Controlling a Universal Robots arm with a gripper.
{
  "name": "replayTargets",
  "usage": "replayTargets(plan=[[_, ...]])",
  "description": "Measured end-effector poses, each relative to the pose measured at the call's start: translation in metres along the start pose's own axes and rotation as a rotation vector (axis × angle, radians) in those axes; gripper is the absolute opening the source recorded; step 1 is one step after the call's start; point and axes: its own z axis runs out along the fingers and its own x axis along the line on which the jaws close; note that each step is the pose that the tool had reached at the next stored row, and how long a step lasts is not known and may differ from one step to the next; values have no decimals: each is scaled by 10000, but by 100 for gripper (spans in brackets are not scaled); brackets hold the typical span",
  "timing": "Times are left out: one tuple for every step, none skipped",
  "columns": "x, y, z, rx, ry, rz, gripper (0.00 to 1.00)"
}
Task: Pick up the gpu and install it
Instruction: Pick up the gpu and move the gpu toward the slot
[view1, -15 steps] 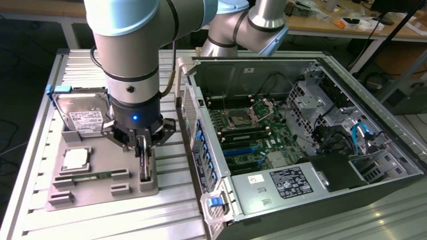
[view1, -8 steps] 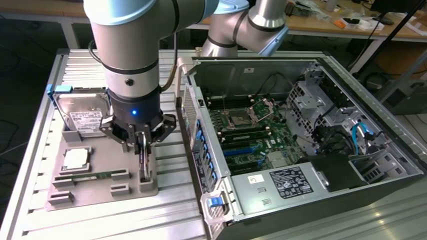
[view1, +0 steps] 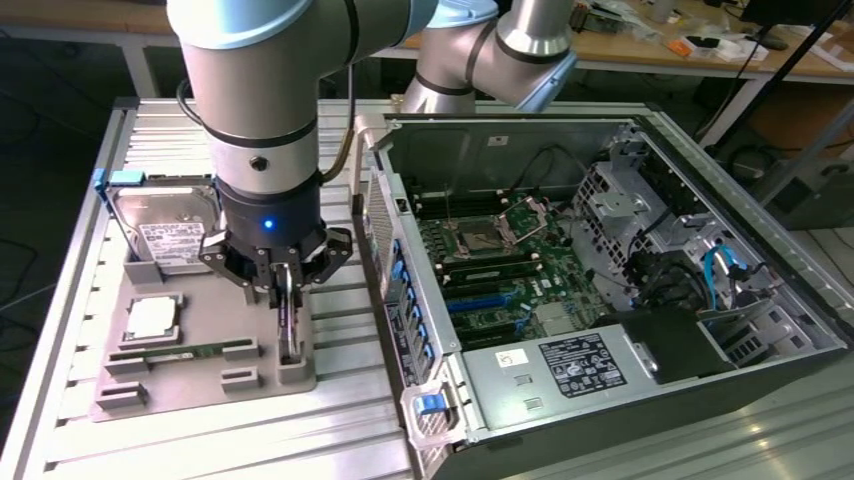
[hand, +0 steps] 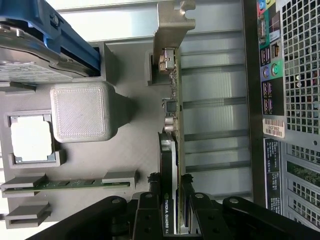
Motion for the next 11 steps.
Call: replayTargets(plan=[[0,0,0,0,0,0,27],[0,0,0,0,1,0,27],[0,0,0,0,0,0,27],[0,0,0,0,0,0,27],[0,0,0,0,0,0,27],[0,0,0,0,0,0,27],[0,0,0,0,1,0,27],[0,0,0,1,1,0,27],[0,0,0,0,0,0,27],[0,0,0,0,0,0,27],[0,0,0,0,0,0,27]])
